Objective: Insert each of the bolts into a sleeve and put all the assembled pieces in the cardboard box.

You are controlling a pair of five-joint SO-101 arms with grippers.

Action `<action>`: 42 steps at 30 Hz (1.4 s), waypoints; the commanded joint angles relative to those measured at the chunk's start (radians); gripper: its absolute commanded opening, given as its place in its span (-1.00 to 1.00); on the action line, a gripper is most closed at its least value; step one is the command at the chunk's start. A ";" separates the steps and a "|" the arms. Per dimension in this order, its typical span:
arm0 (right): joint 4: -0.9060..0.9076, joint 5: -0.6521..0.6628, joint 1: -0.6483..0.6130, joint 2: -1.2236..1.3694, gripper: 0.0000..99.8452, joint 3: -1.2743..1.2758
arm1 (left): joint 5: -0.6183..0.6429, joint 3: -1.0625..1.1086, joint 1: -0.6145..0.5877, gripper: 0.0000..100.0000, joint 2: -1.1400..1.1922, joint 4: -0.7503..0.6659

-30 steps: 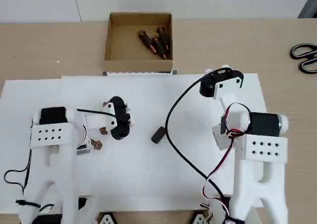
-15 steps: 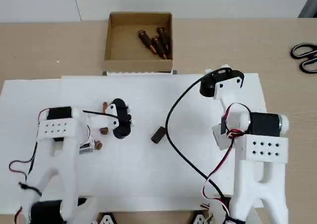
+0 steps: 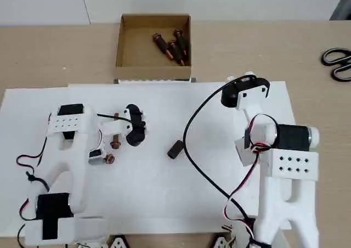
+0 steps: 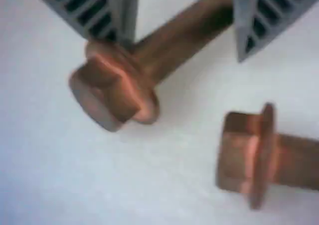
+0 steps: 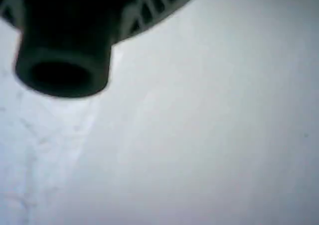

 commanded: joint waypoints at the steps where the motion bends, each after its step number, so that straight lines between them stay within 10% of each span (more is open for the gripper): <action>1: -0.010 0.006 0.010 -0.015 -0.99 -0.005 | -0.368 0.002 0.009 -0.82 -0.002 0.032; 29: -0.005 0.006 0.007 0.016 -0.99 -0.012 | -0.236 0.002 0.115 -0.99 -0.012 0.097; 42: 0.088 0.006 0.002 0.015 -0.99 -0.138 | 0.123 -0.435 0.109 -0.99 -0.014 0.313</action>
